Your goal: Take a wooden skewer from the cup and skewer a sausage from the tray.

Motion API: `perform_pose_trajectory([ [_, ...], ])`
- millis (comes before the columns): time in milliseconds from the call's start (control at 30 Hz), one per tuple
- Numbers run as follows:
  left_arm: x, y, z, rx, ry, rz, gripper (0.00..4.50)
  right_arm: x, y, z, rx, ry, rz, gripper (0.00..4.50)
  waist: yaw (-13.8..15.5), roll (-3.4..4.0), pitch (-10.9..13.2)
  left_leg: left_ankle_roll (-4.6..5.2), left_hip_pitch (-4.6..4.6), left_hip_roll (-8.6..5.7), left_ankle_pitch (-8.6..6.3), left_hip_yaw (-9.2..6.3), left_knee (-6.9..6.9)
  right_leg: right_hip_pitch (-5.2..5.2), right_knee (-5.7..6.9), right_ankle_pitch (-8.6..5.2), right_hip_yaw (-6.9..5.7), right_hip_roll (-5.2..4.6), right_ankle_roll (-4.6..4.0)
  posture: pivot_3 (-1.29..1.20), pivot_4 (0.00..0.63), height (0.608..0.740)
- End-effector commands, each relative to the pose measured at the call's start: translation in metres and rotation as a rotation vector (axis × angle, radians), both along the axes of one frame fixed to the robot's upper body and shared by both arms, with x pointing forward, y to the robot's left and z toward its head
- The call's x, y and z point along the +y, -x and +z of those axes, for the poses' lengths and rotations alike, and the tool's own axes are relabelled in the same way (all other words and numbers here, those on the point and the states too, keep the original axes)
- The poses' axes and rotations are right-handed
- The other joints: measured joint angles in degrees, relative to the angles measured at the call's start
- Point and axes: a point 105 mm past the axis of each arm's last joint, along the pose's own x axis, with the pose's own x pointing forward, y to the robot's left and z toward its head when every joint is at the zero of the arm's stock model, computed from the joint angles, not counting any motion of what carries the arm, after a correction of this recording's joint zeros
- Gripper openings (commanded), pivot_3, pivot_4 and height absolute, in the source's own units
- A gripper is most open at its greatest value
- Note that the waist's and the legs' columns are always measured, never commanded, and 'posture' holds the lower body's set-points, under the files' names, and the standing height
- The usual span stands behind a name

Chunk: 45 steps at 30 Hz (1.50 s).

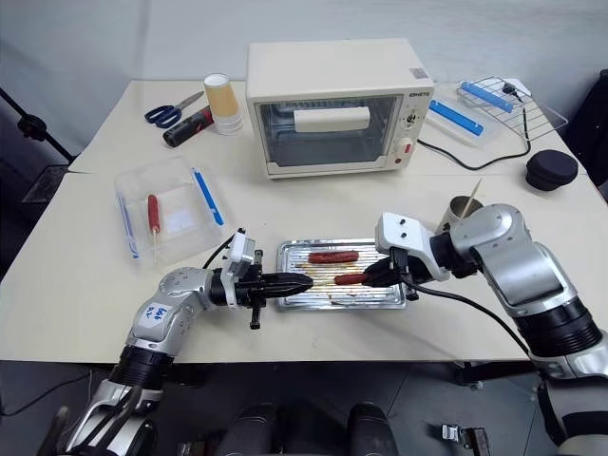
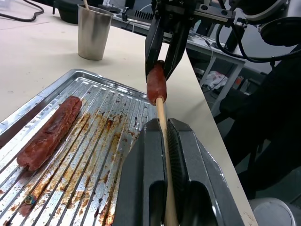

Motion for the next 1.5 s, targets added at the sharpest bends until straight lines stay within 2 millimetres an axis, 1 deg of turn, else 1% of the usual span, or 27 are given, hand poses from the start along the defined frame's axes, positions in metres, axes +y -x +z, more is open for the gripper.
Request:
perform_pose_trajectory([
  [33, 0.002, 0.014, 0.019, -0.096, 0.038, -0.031, 0.00, 0.016, 0.018, 0.012, 0.001, -0.081, 0.120, 1.07, -0.1, 0.00, 0.0, 0.00, 0.01, 0.02, 0.00, 0.00, -0.03, 0.00, -0.01, 0.00, 0.00, 0.00, 0.00, 0.00, 0.150, 0.740],
  [67, 0.009, 0.015, 0.021, -0.108, 0.042, -0.004, 0.00, 0.013, 0.019, 0.013, 0.004, -0.090, 0.107, 1.35, -0.1, 0.00, 0.0, 0.00, 0.01, 0.03, 0.00, 0.00, -0.03, 0.00, -0.01, 0.00, 0.00, 0.01, 0.00, 0.00, 0.150, 0.740],
  [167, 0.034, 0.019, 0.026, -0.122, 0.058, 0.094, 0.00, -0.001, 0.021, 0.014, -0.005, -0.109, 0.069, 2.41, -0.1, 0.00, 0.0, 0.00, 0.01, 0.07, 0.00, -0.03, -0.02, 0.01, -0.01, 0.00, 0.00, -0.01, 0.00, 0.00, 0.150, 0.740],
  [233, 0.053, 0.024, 0.025, -0.125, 0.033, 0.159, 0.00, -0.010, 0.021, 0.017, -0.054, -0.143, 0.044, 3.10, -0.1, 0.00, 0.0, 0.00, 0.01, 0.11, 0.00, -0.04, -0.05, 0.01, -0.04, 0.00, 0.00, -0.04, 0.00, 0.00, 0.150, 0.740],
  [333, 0.073, 0.028, 0.027, -0.129, 0.024, 0.244, 0.00, -0.019, 0.024, 0.021, -0.077, -0.180, 0.022, 4.11, -0.1, 0.00, 0.0, 0.01, 0.03, 0.14, -0.01, -0.04, -0.05, 0.04, -0.16, 0.00, 0.01, -0.06, 0.00, 0.00, 0.150, 0.740],
  [367, 0.083, 0.031, 0.027, -0.128, 0.017, 0.283, 0.00, -0.021, 0.023, 0.025, -0.125, -0.211, 0.013, 4.43, 0.1, 0.00, 0.0, 0.02, 0.03, 0.16, -0.01, -0.03, -0.03, 0.04, -0.22, 0.00, 0.02, -0.08, 0.00, 0.00, 0.150, 0.740],
  [433, 0.100, 0.033, 0.033, -0.140, 0.042, 0.379, 0.00, -0.027, 0.022, 0.030, -0.173, -0.264, -0.026, 4.49, 0.0, -0.01, 0.0, 0.04, 0.05, 0.19, -0.03, -0.05, -0.04, 0.08, -0.24, 0.00, 0.02, -0.11, 0.00, 0.00, 0.150, 0.740],
  [467, 0.112, 0.033, 0.044, -0.179, 0.090, 0.475, 0.00, -0.030, 0.016, 0.035, -0.291, -0.329, -0.055, 4.49, 0.0, -0.01, 0.0, 0.05, 0.05, 0.19, -0.03, -0.05, -0.06, 0.08, -0.23, 0.00, 0.03, -0.13, 0.00, 0.00, 0.150, 0.740],
  [500, 0.123, 0.031, 0.055, -0.203, 0.143, 0.582, 0.00, -0.033, 0.020, 0.032, -0.331, -0.372, -0.068, 4.49, 0.1, -0.08, 0.0, 0.05, 0.06, 0.20, -0.03, -0.05, -0.11, 0.09, -0.24, 0.00, 0.02, -0.12, 0.00, 0.00, 0.150, 0.740],
  [533, 0.133, 0.030, 0.064, -0.232, 0.190, 0.689, 0.00, -0.032, 0.026, 0.035, -0.395, -0.478, -0.072, 4.49, 0.3, -0.08, 0.0, 0.05, 0.08, 0.24, -0.03, -0.07, -0.13, 0.13, -0.24, 0.00, 0.00, -0.10, 0.00, 0.00, 0.150, 0.740],
  [567, 0.142, 0.029, 0.070, -0.255, 0.227, 0.790, 0.00, -0.032, 0.031, 0.039, -0.459, -0.571, -0.082, 4.49, 0.3, -0.12, 0.0, 0.04, 0.10, 0.22, -0.03, -0.10, -0.12, 0.14, -0.23, 0.00, 0.00, -0.12, 0.00, 0.00, 0.150, 0.740],
  [600, 0.152, 0.026, 0.073, -0.268, 0.258, 0.914, 0.00, -0.031, 0.033, 0.041, -0.495, -0.614, -0.120, 4.49, 0.5, -0.14, 0.0, 0.04, 0.11, 0.23, -0.03, -0.13, -0.15, 0.19, -0.23, 0.00, -0.02, -0.10, 0.00, 0.00, 0.150, 0.740],
  [633, 0.165, 0.022, 0.076, -0.284, 0.288, 1.058, 0.00, -0.027, 0.040, 0.044, -0.455, -0.703, -0.135, 4.49, 0.5, -0.11, 0.0, 0.04, 0.15, 0.23, -0.03, -0.12, -0.18, 0.25, -0.19, 0.01, -0.03, -0.10, 0.02, 0.00, 0.150, 0.740],
  [700, 0.181, 0.015, 0.075, -0.269, 0.340, 1.269, 0.00, -0.021, 0.044, 0.047, -0.455, -0.793, -0.162, 4.49, 0.7, -0.05, 0.0, 0.05, 0.18, 0.15, -0.03, -0.07, -0.18, 0.25, -0.15, 0.04, 0.05, -0.18, 0.07, 0.00, 0.150, 0.740],
  [733, 0.182, 0.011, 0.071, -0.260, 0.315, 1.330, 0.00, -0.017, 0.046, 0.047, -0.465, -0.812, -0.167, 4.49, 0.7, -0.06, 0.0, 0.06, 0.19, 0.14, -0.03, -0.04, -0.13, 0.26, -0.15, 0.06, 0.06, -0.16, 0.10, 0.00, 0.150, 0.740],
  [800, 0.181, 0.001, 0.069, -0.206, 0.380, 1.426, 0.00, -0.011, 0.044, 0.048, -0.509, -0.836, -0.196, 4.49, 0.8, -0.14, -0.1, 0.06, 0.24, 0.08, -0.02, -0.02, -0.04, 0.30, -0.22, 0.06, 0.06, -0.10, 0.11, 0.00, 0.150, 0.740],
  [867, 0.183, -0.008, 0.066, -0.138, 0.450, 1.531, 0.00, -0.009, 0.042, 0.055, -0.564, -0.873, -0.211, 4.49, 1.2, -0.18, -0.1, 0.05, 0.28, 0.09, -0.03, -0.04, -0.03, 0.34, -0.23, 0.06, 0.06, -0.07, 0.10, 0.00, 0.150, 0.740],
  [933, 0.176, -0.021, 0.057, -0.097, 0.403, 1.571, 0.00, -0.006, 0.043, 0.058, -0.592, -0.879, -0.194, 4.49, 1.4, -0.18, -0.1, 0.05, 0.27, 0.10, -0.03, -0.04, -0.02, 0.31, -0.22, 0.06, 0.11, -0.09, 0.10, 0.00, 0.150, 0.740],
  [1033, 0.169, -0.035, 0.053, -0.072, 0.363, 1.630, 0.00, 0.002, 0.053, 0.047, -0.565, -0.804, -0.097, 4.49, 1.4, -0.18, -0.1, 0.06, 0.25, -0.05, -0.04, -0.01, -0.08, 0.27, -0.18, 0.06, 0.13, -0.06, 0.10, 0.00, 0.150, 0.740],
  [1167, 0.176, -0.040, 0.047, -0.023, 0.362, 1.741, 0.00, -0.003, 0.051, 0.048, -0.558, -0.803, -0.105, 4.49, 1.2, -0.20, 0.0, 0.06, 0.21, -0.05, -0.04, 0.03, -0.21, 0.21, -0.20, 0.06, 0.12, 0.00, 0.10, 0.00, 0.150, 0.740],
  [1233, 0.176, -0.041, 0.048, 0.006, 0.398, 1.745, 0.60, -0.006, 0.050, 0.049, -0.569, -0.791, -0.110, 4.50, 1.1, -0.20, 0.0, 0.04, 0.21, -0.02, -0.04, 0.09, -0.24, 0.18, -0.19, 0.06, 0.13, 0.02, 0.10, 0.00, 0.150, 0.740],
  [1300, 0.174, -0.042, 0.054, 0.025, 0.457, 1.722, 1.10, -0.009, 0.047, 0.049, -0.577, -0.782, -0.122, 4.50, 1.3, -0.22, 0.0, 0.00, 0.22, 0.01, -0.01, 0.08, -0.25, 0.17, -0.19, 0.06, 0.11, 0.04, 0.10, 0.00, 0.150, 0.740],
  [1367, 0.174, -0.043, 0.059, 0.002, 0.432, 1.692, 1.74, -0.011, 0.045, 0.049, -0.580, -0.774, -0.126, 4.50, 1.3, -0.23, 0.0, -0.01, 0.21, 0.01, -0.01, 0.08, -0.19, 0.17, -0.23, 0.06, 0.11, 0.02, 0.10, 0.00, 0.150, 0.740],
  [1467, 0.164, -0.042, 0.077, -0.181, 0.319, 1.500, 2.68, -0.014, 0.043, 0.050, -0.573, -0.755, -0.124, 4.50, 1.3, -0.23, 0.0, -0.01, 0.22, 0.00, -0.01, 0.08, -0.16, 0.16, -0.21, 0.05, 0.12, 0.02, 0.09, 0.00, 0.150, 0.740],
  [1500, 0.159, -0.038, 0.082, -0.255, 0.262, 1.391, 2.95, -0.015, 0.044, 0.048, -0.555, -0.739, -0.116, 4.50, 1.3, -0.23, 0.0, -0.01, 0.21, -0.01, -0.01, 0.08, -0.16, 0.15, -0.21, 0.04, 0.11, 0.03, 0.07, 0.00, 0.150, 0.740],
])
